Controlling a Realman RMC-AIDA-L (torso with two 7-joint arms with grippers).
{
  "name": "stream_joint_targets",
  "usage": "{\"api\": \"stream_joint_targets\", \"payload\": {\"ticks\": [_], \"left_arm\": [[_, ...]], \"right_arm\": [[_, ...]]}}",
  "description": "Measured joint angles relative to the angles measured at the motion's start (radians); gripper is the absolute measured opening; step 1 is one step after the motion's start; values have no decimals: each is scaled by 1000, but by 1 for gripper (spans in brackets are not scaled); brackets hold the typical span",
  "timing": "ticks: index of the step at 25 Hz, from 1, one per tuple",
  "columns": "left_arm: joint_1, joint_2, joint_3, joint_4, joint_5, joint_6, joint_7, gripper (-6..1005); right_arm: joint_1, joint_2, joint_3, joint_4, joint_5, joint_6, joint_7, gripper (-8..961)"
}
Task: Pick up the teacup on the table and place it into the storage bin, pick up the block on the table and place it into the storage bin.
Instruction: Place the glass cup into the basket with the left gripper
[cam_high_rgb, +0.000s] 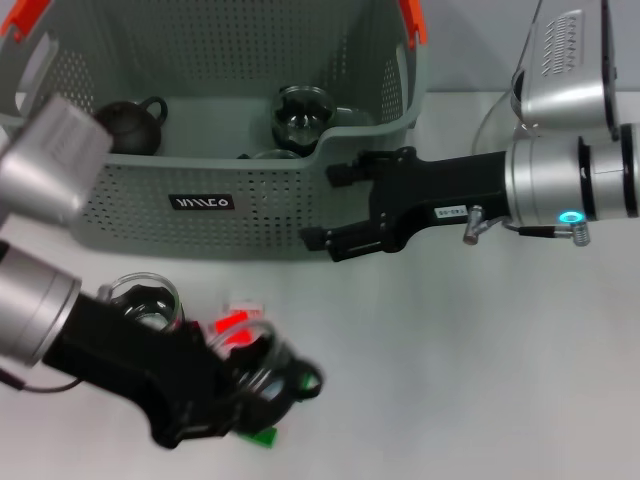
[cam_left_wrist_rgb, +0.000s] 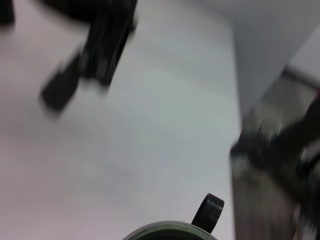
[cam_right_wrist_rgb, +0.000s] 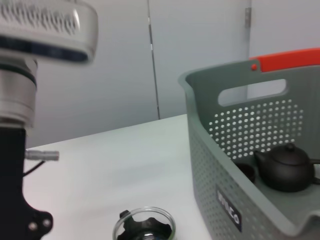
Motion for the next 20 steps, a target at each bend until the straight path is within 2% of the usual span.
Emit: {"api": "stream_joint_targets", "payload": {"ticks": [3, 4, 5, 8, 11, 12, 15, 17, 20], "left_arm": [[-19, 6, -24, -8, -106, 8, -46, 49], [-50, 9, -68, -3, -153, 5, -68, 49], [-50, 9, -68, -3, -153, 5, -68, 49], [-118, 19, -175, 12, -176, -10, -88, 49], [-189, 61, -268, 14, -173, -85, -145, 50], [-209, 84, -280, 3, -172, -135, -176, 50], [-247, 148, -278, -68, -172, -281, -245, 50], [-275, 183, -276, -142, -172, -352, -260, 49], [-308, 210, -263, -248, -167, -469, -256, 49]], "right_arm": [[-7, -11, 10, 4, 0, -3, 3, 946], [-11, -14, 17, 8, -1, -4, 3, 946], [-15, -17, 26, 13, -2, -6, 3, 946], [-27, -27, 57, 24, -11, -24, 3, 946], [-41, -29, 102, 25, -29, -63, 4, 946], [-45, -30, 116, 25, -34, -76, 5, 946], [-53, -30, 148, 24, -48, -99, 3, 946], [-57, -30, 163, 26, -52, -105, -2, 946], [-62, -30, 167, 27, -58, -106, -5, 946]]}}
